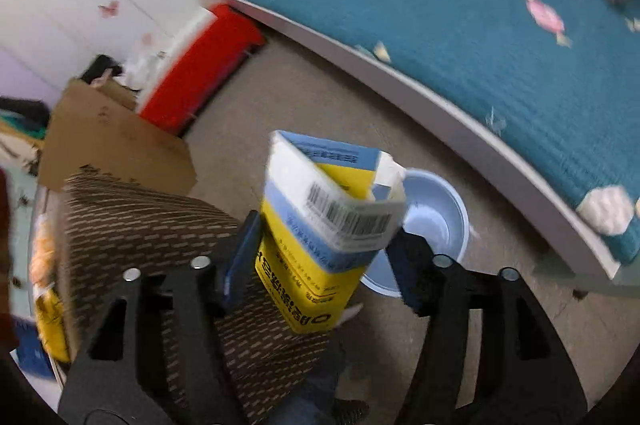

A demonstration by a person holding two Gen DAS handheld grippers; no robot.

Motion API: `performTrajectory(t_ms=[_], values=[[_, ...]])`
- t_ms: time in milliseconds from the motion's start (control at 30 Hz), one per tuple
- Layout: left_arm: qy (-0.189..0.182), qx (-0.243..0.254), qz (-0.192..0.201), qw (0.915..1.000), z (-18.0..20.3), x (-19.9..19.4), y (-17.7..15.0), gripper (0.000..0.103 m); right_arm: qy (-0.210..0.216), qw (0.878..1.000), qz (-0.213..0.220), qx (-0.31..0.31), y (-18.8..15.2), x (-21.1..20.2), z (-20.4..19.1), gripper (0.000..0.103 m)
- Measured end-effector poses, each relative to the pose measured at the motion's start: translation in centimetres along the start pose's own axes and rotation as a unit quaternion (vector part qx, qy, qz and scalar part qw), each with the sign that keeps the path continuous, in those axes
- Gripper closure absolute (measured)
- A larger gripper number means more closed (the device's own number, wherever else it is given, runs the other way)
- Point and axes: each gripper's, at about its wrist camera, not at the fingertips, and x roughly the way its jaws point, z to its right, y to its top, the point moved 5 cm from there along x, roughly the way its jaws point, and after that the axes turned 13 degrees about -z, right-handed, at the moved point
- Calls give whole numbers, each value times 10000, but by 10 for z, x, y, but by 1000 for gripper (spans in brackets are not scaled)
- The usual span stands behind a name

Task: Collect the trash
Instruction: 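Carry both items to the bucket and release them inside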

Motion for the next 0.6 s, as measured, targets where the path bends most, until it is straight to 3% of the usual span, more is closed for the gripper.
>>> performTrajectory(t_ms=[67,200,433,600], values=[[-14,80,-141,9999,7,16,5,18,20,9998,-121,166,4,16,15,23],[-66,240,-482,9985,22,50,13,18,172,9982,132,556,2,4,39,21],[-209,507,-1048,9930,54,106,21,18,304,9890,1216,786,-4,-83,56,12],[-90,763,-1486,9859,72,143,23,11,402,9832,1647,683,-9,-122,50,8]])
